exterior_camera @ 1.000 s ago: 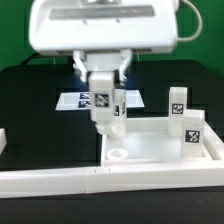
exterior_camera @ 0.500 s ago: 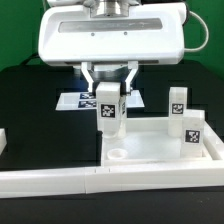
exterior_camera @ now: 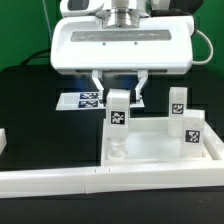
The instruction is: Assemble square table
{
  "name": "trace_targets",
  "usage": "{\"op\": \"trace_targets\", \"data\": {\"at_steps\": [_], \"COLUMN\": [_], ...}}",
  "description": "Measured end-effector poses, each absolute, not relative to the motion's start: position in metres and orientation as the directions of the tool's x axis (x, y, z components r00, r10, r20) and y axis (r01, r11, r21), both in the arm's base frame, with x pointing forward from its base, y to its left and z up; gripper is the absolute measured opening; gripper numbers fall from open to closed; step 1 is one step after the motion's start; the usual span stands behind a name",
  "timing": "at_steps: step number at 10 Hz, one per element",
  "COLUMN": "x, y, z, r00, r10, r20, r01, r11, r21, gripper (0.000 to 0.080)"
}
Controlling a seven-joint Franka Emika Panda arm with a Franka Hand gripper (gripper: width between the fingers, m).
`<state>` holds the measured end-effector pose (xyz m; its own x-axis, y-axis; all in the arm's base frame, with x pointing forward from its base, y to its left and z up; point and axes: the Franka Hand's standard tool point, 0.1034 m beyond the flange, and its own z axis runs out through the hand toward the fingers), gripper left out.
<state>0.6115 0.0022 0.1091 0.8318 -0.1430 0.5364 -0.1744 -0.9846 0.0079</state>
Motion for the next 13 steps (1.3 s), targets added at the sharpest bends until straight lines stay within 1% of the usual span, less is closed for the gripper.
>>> {"op": "trace_targets", "data": {"at_steps": [1, 7, 10, 11, 12, 13], "x": [0.611, 0.603, 0.604, 0.604, 0.604, 0.604], "y": [0.002, -0.002, -0.001, -0.001, -0.002, -0.002], "z": [0.108, 0.085, 0.084, 0.084, 0.084, 0.084], "r00": [0.833, 0.845, 0.842, 0.842, 0.842, 0.842], "r10": [-0.142, -0.131, -0.128, -0.128, -0.128, -0.128], "r20": [0.535, 0.518, 0.524, 0.524, 0.524, 0.524], "r01": [-0.174, -0.173, -0.171, -0.171, -0.171, -0.171], "r11": [-0.985, -0.984, -0.985, -0.985, -0.985, -0.985], "r21": [0.010, 0.032, 0.034, 0.034, 0.035, 0.035], "gripper": [0.0290, 0.0290, 0.0290, 0.0362, 0.0362, 0.0546]}}
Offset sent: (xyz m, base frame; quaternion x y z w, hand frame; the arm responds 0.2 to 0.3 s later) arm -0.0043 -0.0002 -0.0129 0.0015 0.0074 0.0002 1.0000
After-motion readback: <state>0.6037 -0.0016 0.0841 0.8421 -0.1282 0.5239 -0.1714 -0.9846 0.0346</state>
